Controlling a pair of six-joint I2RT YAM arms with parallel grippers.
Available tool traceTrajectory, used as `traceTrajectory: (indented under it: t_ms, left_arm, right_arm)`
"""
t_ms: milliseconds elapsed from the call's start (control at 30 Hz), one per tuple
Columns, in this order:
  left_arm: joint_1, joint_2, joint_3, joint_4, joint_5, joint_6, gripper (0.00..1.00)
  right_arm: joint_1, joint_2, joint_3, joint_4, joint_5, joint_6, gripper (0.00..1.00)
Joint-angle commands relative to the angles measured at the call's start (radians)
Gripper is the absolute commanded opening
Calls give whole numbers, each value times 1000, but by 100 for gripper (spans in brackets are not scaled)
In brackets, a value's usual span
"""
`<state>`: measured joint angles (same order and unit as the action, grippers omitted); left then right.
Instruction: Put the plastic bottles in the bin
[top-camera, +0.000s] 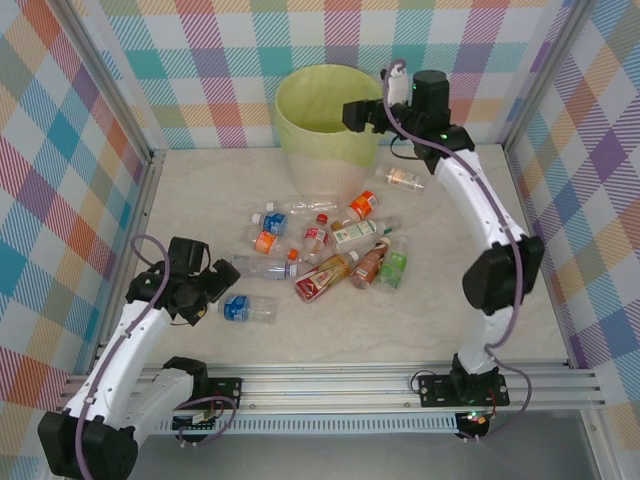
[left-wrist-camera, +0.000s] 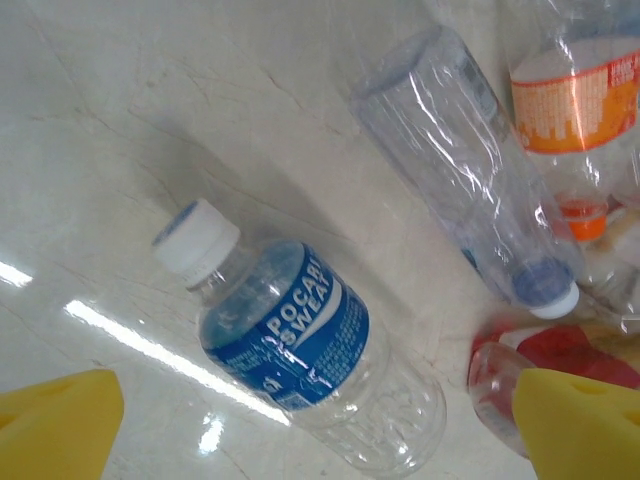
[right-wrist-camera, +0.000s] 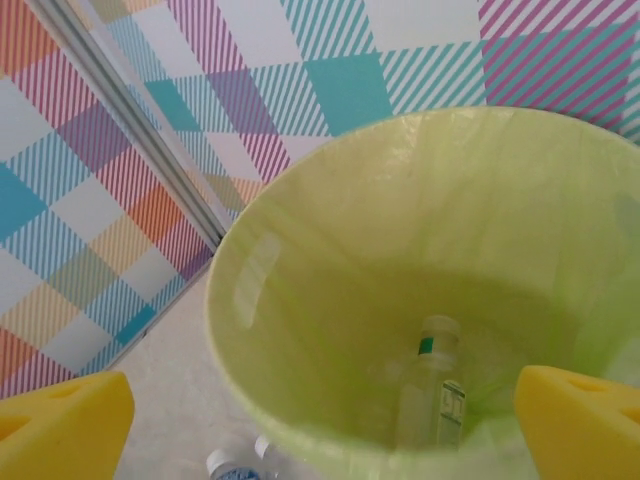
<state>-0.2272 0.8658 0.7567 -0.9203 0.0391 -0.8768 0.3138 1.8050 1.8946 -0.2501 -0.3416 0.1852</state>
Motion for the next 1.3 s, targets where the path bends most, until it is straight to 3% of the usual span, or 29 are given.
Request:
traceTrajectory:
  t_ms: [0,200,467,600,800,967,1200,1267]
  left_arm:
    - [-90,-9,-55,31,-11,-164,100]
    - [-186,-5,-95,46,-16,-328,100]
    - [-190,15,-254,268,11,-546,99]
    - [-189,75,-293,366,-6,-638,96]
    - [-189,156,-317,499,-39,-713,86]
    - [-189,187,-318,525,-46,-715,72]
    - [-189,176,-278,535,-74,-541,52]
    - [-189,145,-267,528,-87,-480,50]
  right_arm:
    - [-2,-213,-220,208,-18,40,100]
    - [-2,-547,-660,295,13,68,100]
    - [-2,-963,-1089,290,268,114,100]
    - [-3,-1101,-1208,350,371,119,100]
    - [-2,-1136,-1217,324,385,107,100]
    - [-2,-1124,-1218,317,375,113,100]
    - [-2,-1098,-1231,345,390,132,100]
    - [-2,-1082,-1233,359,395,139,100]
